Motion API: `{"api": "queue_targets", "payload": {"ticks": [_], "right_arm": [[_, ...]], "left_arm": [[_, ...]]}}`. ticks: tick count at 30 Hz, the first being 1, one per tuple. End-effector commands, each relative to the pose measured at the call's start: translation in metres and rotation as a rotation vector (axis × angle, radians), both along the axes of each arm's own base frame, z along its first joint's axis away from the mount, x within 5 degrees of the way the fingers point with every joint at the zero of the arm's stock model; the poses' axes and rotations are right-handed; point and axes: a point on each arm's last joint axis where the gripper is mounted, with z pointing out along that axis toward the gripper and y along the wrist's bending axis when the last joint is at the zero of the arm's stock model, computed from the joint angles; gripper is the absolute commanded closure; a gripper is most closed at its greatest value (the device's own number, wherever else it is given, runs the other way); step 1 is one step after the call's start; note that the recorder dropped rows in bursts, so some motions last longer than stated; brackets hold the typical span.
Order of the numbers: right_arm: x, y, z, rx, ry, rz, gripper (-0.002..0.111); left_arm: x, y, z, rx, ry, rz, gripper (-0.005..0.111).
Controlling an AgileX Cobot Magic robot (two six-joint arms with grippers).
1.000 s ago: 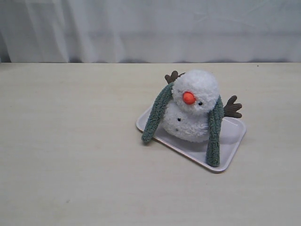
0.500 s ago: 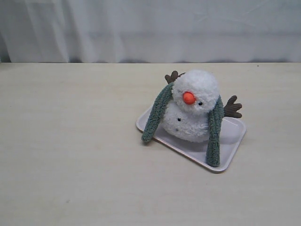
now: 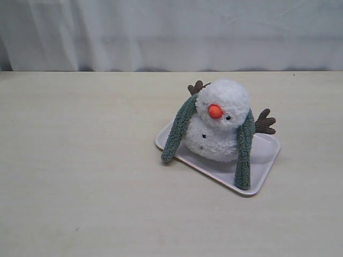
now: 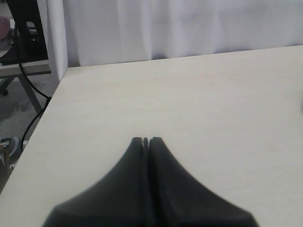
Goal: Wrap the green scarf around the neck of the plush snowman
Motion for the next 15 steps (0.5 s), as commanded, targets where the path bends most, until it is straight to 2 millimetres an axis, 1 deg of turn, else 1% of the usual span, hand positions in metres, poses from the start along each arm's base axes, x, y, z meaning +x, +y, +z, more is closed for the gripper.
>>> {"api": "queue_targets", "payload": {"ticks": [1,9,15], "right_arm": [[-0.0003,-0.0001,-0.0026,0.118,0.033,-0.017,0.104],[0.0,-0.0041,-0.0013,0.001,0.005,-0.082,0.104],[-0.0005,-0.0071,-0.0068,-0.083,0.062,-0.122,0.104]], "left_arm": [[0.0002,0.0001,0.0005,-0.006,-0.015,0.004,0.107],[0.0002,0.0001,0.0005,-0.006,-0.015,0.004,0.107],[0.0002,0.0001,0.0005,-0.006,-0.015,0.004,0.107]]}}
